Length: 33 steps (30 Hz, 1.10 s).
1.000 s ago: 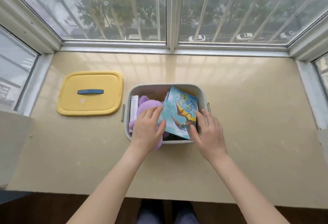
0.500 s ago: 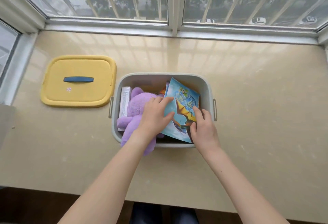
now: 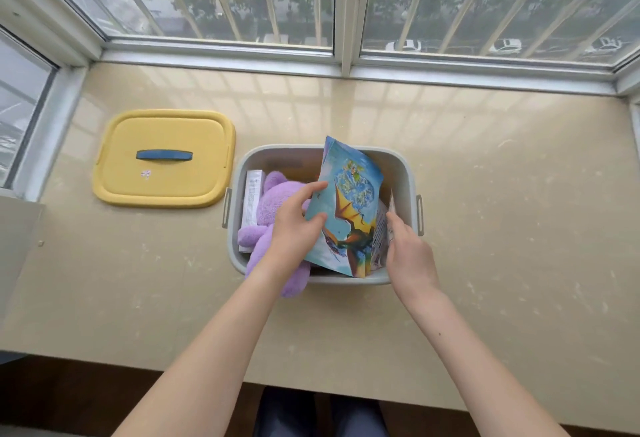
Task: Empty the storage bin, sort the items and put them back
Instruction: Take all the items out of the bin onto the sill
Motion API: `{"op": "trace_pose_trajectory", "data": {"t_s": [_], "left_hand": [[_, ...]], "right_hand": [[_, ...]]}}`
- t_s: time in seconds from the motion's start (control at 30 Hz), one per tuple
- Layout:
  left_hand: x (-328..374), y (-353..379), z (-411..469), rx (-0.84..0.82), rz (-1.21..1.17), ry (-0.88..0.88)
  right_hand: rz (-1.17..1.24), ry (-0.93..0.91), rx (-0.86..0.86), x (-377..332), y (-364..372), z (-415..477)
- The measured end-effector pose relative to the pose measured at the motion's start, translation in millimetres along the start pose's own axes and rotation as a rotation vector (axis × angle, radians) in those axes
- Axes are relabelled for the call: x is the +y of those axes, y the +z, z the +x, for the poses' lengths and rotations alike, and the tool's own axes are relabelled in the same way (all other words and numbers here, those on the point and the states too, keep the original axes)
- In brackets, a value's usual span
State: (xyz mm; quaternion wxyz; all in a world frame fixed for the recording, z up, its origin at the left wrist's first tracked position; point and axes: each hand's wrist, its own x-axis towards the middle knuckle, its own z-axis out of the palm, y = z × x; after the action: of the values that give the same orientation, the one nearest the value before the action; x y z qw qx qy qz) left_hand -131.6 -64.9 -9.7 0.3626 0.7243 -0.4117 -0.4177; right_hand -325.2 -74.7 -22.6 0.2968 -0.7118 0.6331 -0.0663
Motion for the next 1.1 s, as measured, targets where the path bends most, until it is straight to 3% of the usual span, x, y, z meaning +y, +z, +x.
{"op": "trace_pose_trajectory", "data": {"t_s": [0.3, 0.57, 0.83, 1.1], "left_hand": [[71.9, -69.9, -77.4, 0.138, -0.305, -0.043], [97.0, -157.8, -163.9, 0.332, -0.406, 0.011], [35.8, -241.3, -213.7, 0.439, -0.457, -0.051], [-50.7, -365.0, -218.7, 0.333, -0.463, -0.11]], "right_hand": [[0.111, -0.228, 0.155, -55.7, -73.0, -52.6], [0.206, -0.39, 0.192, -120.8, -102.7, -97.2], [0.24, -0.507, 0.184, -184.6, -44.8, -136.0], [0.265, -0.408, 0.18, -268.2, 56.7, -163.5]]}}
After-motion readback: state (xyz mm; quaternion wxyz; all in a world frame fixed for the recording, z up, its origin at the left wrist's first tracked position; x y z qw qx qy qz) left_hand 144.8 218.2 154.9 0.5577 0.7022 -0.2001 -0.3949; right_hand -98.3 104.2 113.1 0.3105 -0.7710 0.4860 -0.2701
